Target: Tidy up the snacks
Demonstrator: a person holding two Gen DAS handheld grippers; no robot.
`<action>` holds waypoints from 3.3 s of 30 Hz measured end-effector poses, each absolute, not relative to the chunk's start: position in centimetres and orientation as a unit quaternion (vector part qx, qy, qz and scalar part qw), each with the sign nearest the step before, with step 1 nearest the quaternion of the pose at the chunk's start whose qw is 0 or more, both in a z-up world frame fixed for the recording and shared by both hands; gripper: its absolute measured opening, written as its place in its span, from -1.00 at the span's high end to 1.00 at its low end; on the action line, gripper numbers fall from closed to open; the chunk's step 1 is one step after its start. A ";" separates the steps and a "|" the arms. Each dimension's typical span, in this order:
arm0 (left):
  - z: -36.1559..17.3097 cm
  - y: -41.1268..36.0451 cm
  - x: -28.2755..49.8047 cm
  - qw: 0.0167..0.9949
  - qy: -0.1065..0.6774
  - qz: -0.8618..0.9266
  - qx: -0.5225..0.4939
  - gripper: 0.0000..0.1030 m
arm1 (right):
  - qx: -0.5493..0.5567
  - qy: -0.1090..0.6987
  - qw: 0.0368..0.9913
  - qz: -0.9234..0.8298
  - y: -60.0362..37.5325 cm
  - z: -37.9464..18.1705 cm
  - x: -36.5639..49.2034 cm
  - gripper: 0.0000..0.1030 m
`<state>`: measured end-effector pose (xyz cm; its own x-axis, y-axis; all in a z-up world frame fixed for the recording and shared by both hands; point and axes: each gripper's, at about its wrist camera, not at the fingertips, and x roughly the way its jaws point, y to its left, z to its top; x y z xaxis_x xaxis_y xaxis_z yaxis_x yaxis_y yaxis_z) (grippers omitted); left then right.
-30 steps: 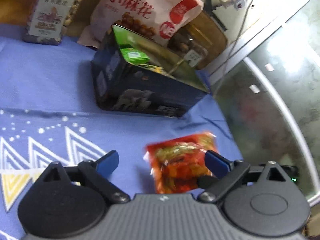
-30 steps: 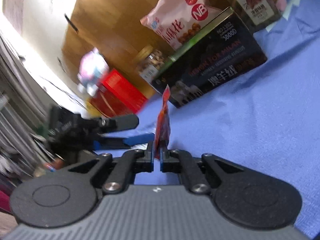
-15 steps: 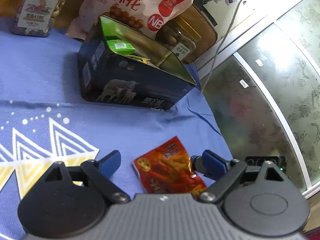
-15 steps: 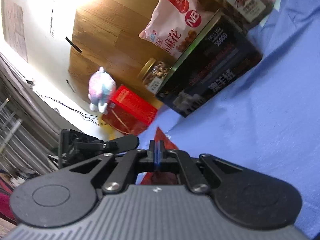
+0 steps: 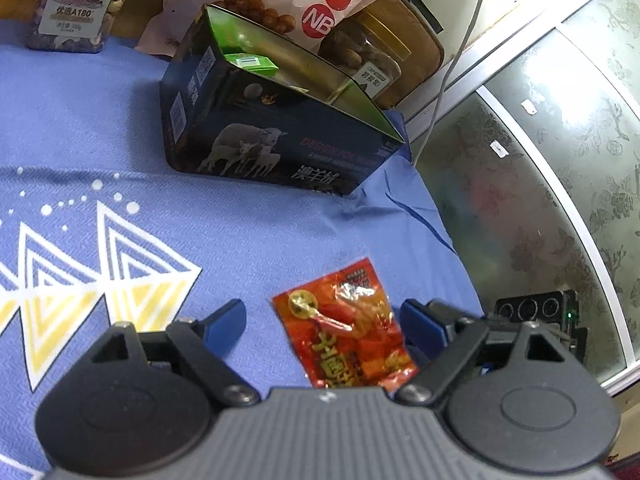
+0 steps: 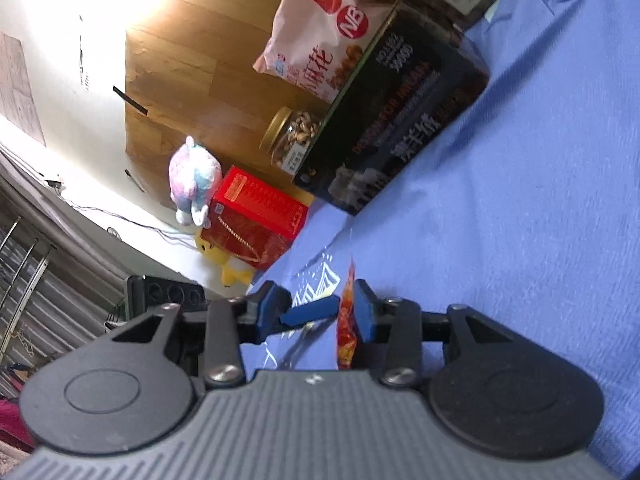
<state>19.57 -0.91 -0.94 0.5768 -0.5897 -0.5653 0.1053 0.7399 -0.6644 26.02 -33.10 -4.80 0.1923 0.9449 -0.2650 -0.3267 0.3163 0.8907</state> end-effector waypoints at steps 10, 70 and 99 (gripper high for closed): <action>-0.7 0.3 18.7 0.830 0.400 -0.213 -0.326 -0.72 | 0.344 0.436 0.703 0.444 -33.0 -4.9 25.3 0.77; 1.6 -8.0 4.9 0.907 0.385 -0.168 -0.027 -0.41 | 0.124 0.358 0.856 0.352 -29.5 -2.4 21.1 -0.04; 2.5 2.7 9.9 0.887 0.377 -0.078 -0.254 -0.41 | -0.029 0.325 0.832 0.449 -27.3 -0.8 21.1 -0.31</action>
